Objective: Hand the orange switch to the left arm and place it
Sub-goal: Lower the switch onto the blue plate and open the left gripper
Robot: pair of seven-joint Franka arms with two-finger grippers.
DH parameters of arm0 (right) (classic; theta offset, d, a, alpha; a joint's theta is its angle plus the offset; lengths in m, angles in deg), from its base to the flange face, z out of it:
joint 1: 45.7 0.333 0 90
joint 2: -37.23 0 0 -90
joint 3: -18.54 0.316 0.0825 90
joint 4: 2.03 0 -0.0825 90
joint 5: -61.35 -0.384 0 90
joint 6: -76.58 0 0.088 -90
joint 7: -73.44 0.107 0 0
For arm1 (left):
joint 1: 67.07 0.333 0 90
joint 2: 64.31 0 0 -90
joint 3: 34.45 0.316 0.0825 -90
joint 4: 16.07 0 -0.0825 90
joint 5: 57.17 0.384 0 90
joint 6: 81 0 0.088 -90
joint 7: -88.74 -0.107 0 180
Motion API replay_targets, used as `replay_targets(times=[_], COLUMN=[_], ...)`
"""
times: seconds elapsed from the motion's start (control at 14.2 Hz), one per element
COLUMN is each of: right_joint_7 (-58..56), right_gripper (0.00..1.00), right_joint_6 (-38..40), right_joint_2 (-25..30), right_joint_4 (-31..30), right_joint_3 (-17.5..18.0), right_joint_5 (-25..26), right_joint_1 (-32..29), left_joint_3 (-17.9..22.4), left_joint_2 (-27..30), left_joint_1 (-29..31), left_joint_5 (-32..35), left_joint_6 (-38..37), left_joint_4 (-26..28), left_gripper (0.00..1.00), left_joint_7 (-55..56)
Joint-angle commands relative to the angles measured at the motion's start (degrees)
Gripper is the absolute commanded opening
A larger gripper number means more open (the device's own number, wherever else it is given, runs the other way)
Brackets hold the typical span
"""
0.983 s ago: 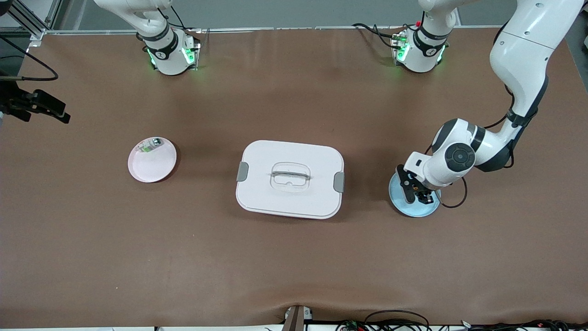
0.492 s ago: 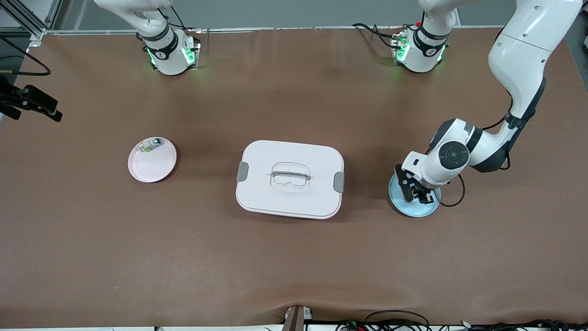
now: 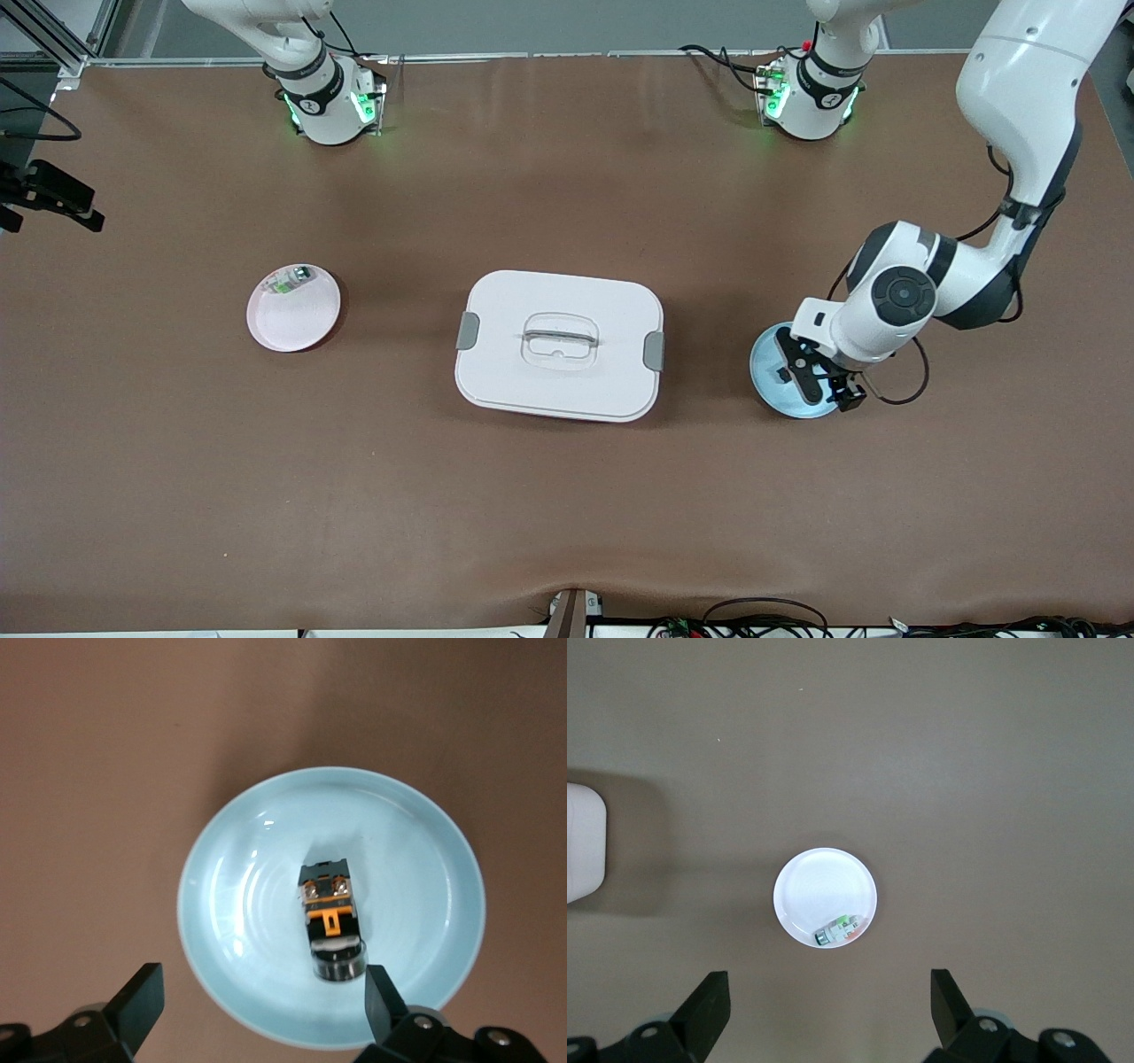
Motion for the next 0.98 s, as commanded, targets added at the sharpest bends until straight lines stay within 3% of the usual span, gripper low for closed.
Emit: replay_targets(times=[0.0, 0.21, 0.49, 0.91], right_joint_7=[-0.9, 1.7, 1.8, 1.8], right_gripper=[1.00, 1.00, 1.00, 1.00], right_joint_6=[1.1, 1.2, 1.4, 1.8], right_joint_2=[-0.2, -0.1, 0.0, 0.0], right_joint_4=[1.2, 0.9, 0.9, 1.1], right_joint_3=[0.9, 1.0, 1.2, 1.2], right_joint_5=[0.1, 0.2, 0.2, 0.2], right_joint_1=[-1.3, -1.1, -1.0, -1.0], left_joint_3=[-0.7, -1.6, -4.9, -4.7], left_joint_2=[4.7, 6.1, 6.4, 12.4], left_joint_1=[0.3, -0.4, -0.3, 0.2], left_joint_5=[-4.4, -7.5, -7.5, -11.7], left_joint_6=[-5.6, -15.2, -26.5, -31.1], left_joint_4=[-2.4, -10.3, -19.6, -22.0], left_gripper=[1.00, 1.00, 1.00, 1.00], left_joint_7=[1.9, 8.4, 25.3, 45.0])
